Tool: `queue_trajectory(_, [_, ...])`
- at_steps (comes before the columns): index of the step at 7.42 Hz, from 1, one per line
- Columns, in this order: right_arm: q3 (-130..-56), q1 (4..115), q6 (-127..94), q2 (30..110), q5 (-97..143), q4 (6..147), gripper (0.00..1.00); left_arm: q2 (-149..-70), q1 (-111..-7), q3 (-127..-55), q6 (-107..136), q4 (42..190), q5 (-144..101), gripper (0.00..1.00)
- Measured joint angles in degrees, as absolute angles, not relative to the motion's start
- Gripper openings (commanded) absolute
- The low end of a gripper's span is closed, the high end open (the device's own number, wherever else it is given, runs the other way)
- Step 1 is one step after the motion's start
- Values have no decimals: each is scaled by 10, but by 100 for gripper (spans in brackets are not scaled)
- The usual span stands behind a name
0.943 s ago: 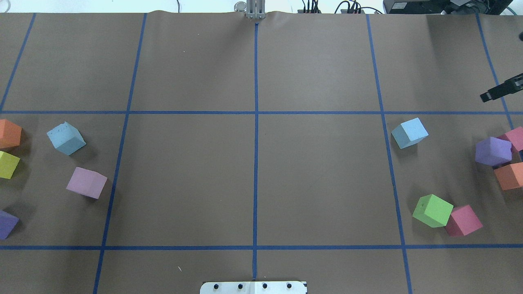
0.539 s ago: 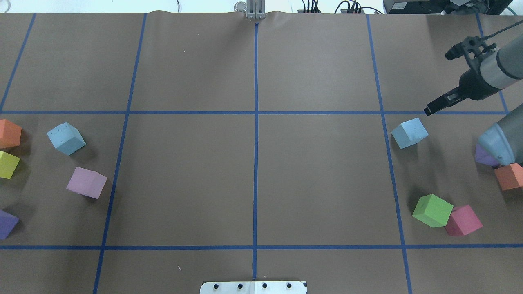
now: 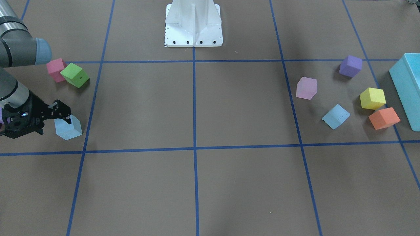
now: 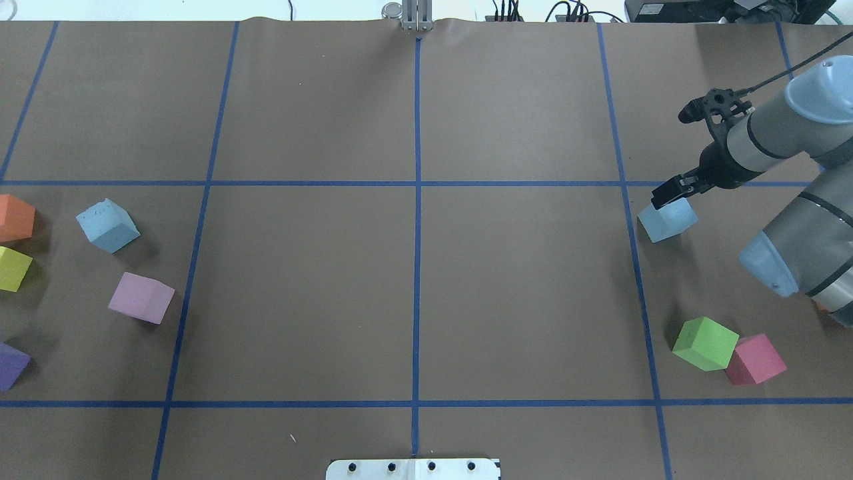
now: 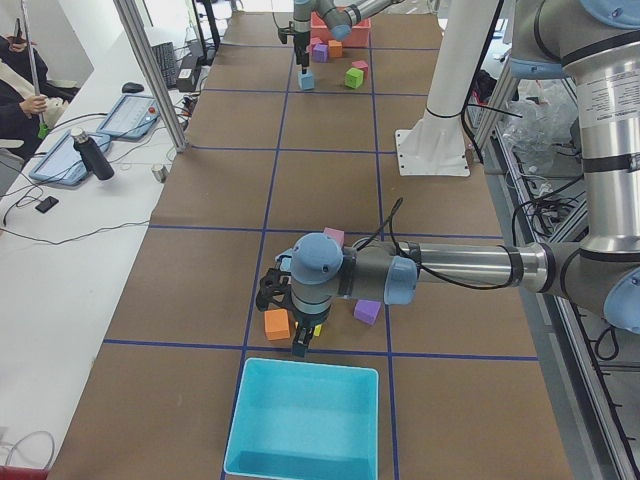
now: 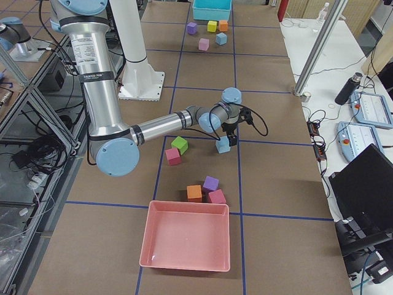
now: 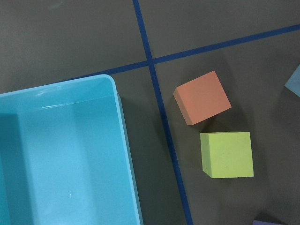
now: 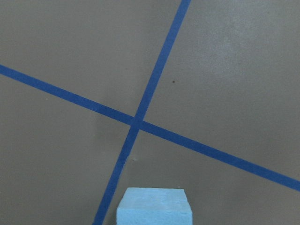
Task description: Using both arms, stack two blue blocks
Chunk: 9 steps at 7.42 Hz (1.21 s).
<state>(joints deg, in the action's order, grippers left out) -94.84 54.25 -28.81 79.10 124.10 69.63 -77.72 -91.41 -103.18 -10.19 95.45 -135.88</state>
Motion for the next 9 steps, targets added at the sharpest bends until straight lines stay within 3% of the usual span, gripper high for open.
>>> queue_trajectory(2, [-942, 526, -291, 793, 1226, 697, 100, -777, -914, -1032, -102, 954, -1359, 98])
queue_trajectory(3, [-935, 517, -290, 793, 1222, 697, 93, -777, -914, -1032, -102, 954, -1359, 98])
queue_trajectory(4, [-923, 510, -290, 792, 1219, 696, 80, -777, -914, -1032, -102, 954, -1359, 98])
queue_trajectory(5, [-912, 504, -289, 790, 1217, 696, 39, -777, -914, -1032, -102, 954, -1359, 98])
queue_trajectory(6, [-905, 499, -289, 789, 1218, 696, 9, -776, -914, -1032, -102, 954, -1359, 98])
queue_trajectory(7, [-906, 497, -289, 787, 1221, 697, 1, -776, -914, -1032, -102, 954, -1359, 98])
queue_trajectory(9, [-918, 496, -298, 766, 1224, 710, 1, -776, -914, -1032, -102, 955, -1359, 98])
